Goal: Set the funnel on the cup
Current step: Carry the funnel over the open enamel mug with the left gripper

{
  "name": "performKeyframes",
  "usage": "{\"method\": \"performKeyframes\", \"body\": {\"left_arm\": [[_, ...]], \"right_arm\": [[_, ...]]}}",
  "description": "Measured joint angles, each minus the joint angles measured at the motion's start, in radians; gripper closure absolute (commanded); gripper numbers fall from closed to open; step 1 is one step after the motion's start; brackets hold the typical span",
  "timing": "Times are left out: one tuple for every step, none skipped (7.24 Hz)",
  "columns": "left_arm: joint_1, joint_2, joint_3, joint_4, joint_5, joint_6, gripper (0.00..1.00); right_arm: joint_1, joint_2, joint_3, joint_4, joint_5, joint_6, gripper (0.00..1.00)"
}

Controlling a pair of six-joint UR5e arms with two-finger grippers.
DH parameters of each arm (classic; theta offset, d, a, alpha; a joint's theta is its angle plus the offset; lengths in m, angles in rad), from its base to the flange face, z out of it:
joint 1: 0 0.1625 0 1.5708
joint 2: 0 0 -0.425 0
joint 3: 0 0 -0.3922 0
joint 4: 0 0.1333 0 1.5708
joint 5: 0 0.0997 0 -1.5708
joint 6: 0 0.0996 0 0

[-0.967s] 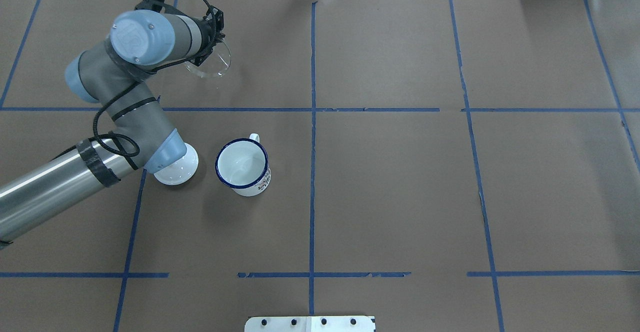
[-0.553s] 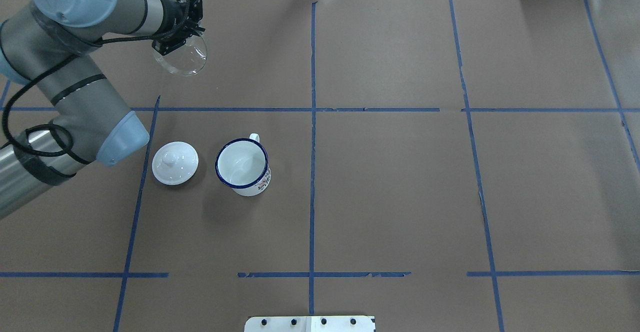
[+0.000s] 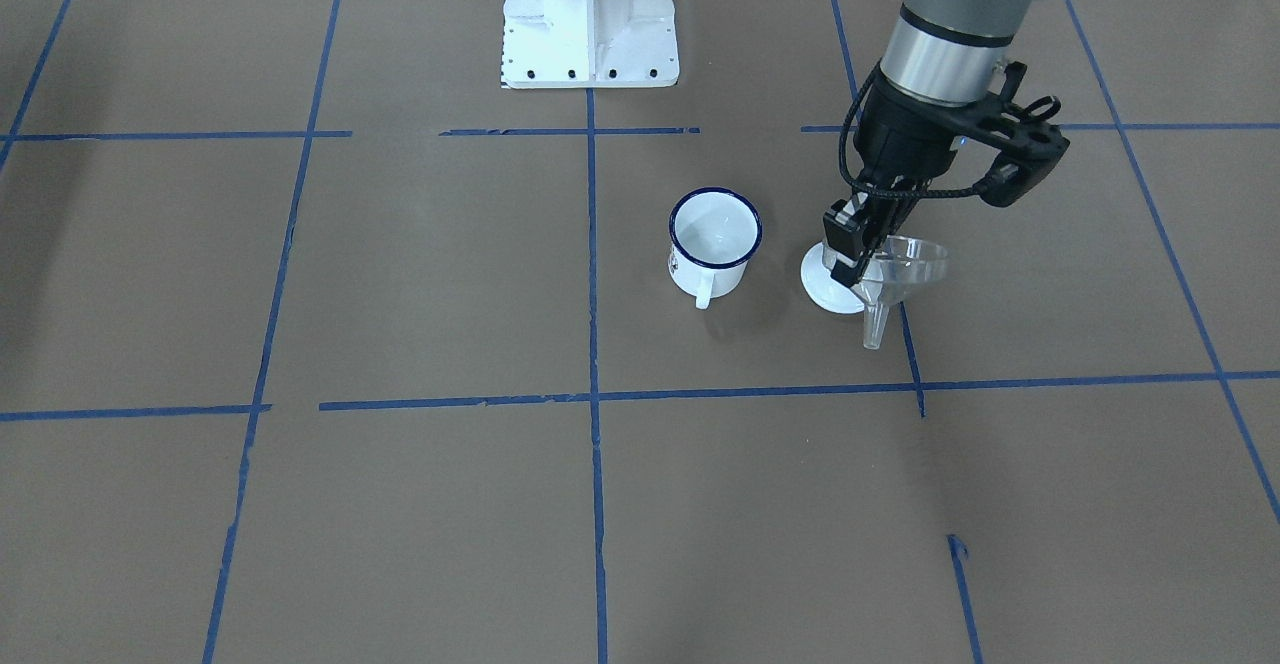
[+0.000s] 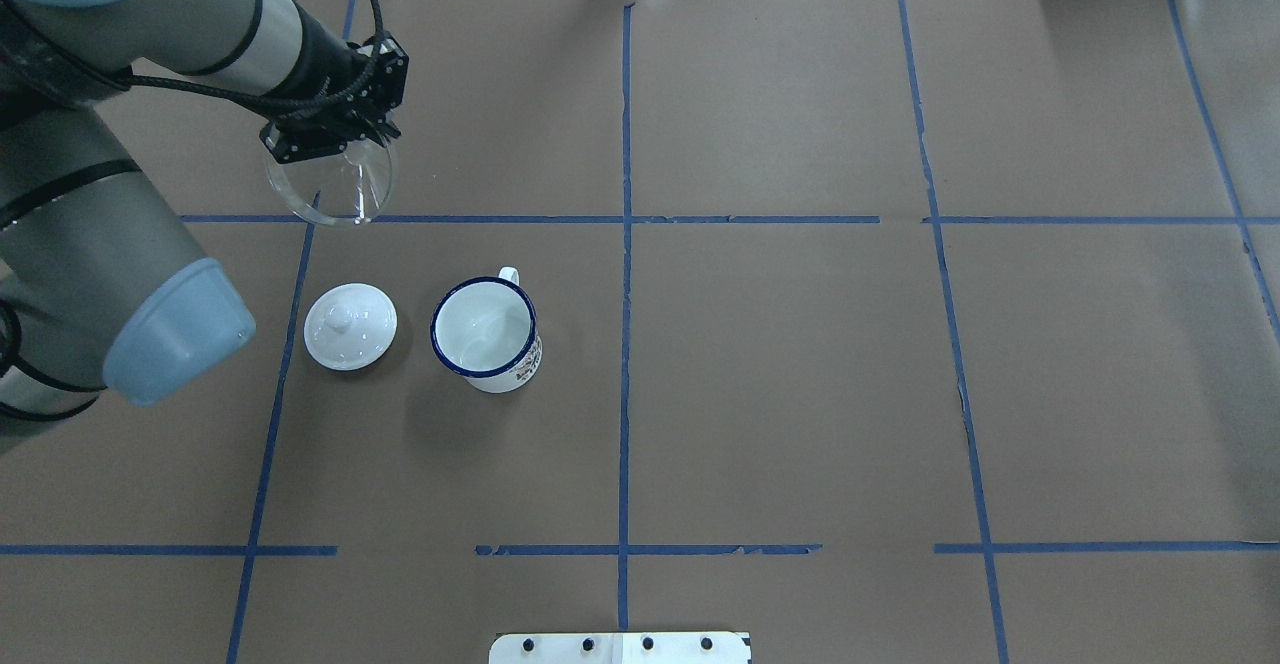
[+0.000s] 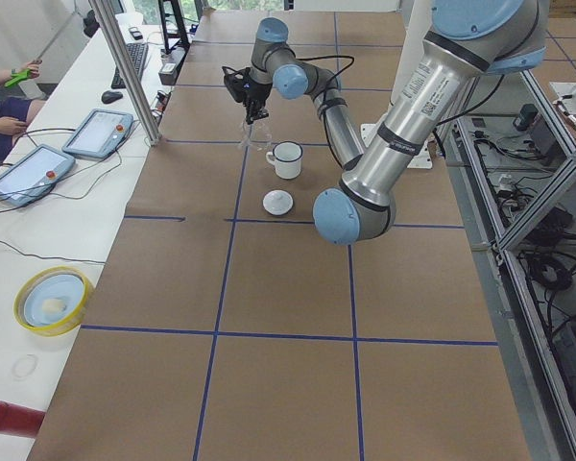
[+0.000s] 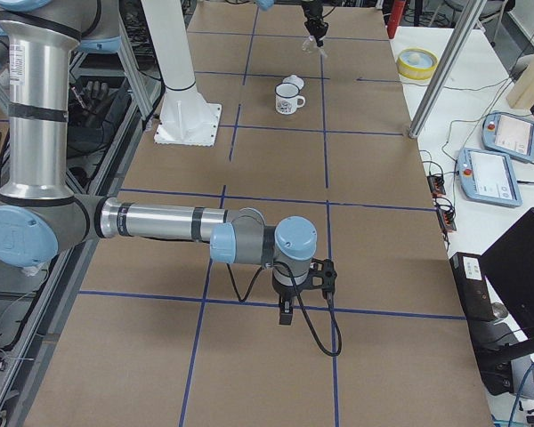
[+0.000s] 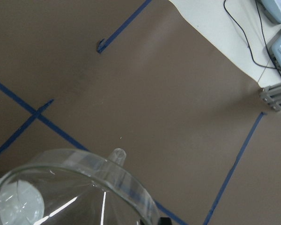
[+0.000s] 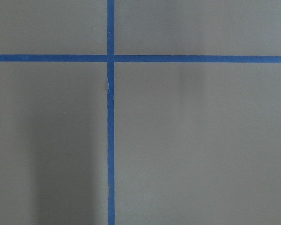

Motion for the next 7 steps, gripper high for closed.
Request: {"method": "performKeyframes", "body": {"left_arm": [[0.058,-0.043,-0.005,0.074,-0.01,0.046,1.0],[0.122,-0.069,0.001,0.12,-0.011,0.086,1.0],[0.182,-0.085,0.02,0.143,-0.006,0.117,1.0],[0.228,-0.1,0.051,0.152,0.019,0.137,1.0],[0.252,-0.12,0.085,0.154,0.051,0.145,1.0],[0.262,-0.138,0.117,0.154,0.068,0.15,1.0],[0.266,-0.149,0.136,0.153,0.076,0.162,1.0]], "right_arm": [[0.0,0.0,0.0,0.0,0.0,0.0,0.0],[0.0,0.0,0.0,0.0,0.0,0.0,0.0],[0.0,0.0,0.0,0.0,0.0,0.0,0.0],[0.0,0.0,0.0,0.0,0.0,0.0,0.0],[0.0,0.0,0.0,0.0,0.0,0.0,0.0],[0.0,0.0,0.0,0.0,0.0,0.0,0.0],[0.0,0.0,0.0,0.0,0.0,0.0,0.0]]}}
